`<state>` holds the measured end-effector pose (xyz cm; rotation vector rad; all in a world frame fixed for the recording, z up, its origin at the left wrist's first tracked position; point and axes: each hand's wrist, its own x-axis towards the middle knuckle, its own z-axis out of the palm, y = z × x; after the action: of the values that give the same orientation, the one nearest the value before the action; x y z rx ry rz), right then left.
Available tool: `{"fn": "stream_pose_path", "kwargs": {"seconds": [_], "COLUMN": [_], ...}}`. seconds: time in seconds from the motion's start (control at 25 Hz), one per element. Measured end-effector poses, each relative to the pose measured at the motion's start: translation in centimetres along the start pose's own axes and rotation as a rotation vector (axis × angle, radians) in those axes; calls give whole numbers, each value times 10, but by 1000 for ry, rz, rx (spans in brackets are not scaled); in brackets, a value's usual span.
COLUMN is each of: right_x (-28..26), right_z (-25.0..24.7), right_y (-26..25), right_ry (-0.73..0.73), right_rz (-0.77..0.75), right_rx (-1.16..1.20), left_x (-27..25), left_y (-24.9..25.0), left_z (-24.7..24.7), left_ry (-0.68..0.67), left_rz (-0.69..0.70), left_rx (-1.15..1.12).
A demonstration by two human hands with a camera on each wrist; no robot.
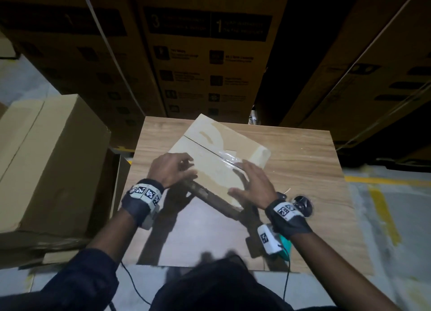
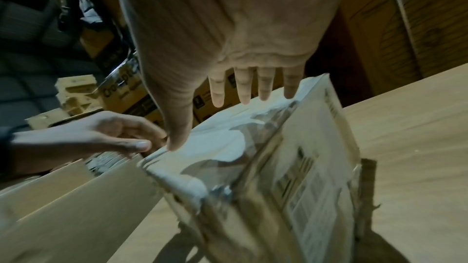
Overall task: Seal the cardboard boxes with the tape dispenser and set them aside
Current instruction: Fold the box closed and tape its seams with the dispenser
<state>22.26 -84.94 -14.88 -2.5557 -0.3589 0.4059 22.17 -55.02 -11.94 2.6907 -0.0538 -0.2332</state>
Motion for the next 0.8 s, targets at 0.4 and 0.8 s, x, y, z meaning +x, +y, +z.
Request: {"fn": "stream_pose_path", "kwargs": {"seconds": [0.4,0.8], "right_x": [7,48], "right_z": [-4,-40], "right_y": [16,35], "right_ry": [-46,113], "right_rz": [-109,119], "right_rx": [-520,-353], "left_x": [-22,-56], "left_y": [-23,25], "left_z": [28,56], "left_ry": [-86,-74], "left_rz": [22,152], "left_rx": [296,82]}}
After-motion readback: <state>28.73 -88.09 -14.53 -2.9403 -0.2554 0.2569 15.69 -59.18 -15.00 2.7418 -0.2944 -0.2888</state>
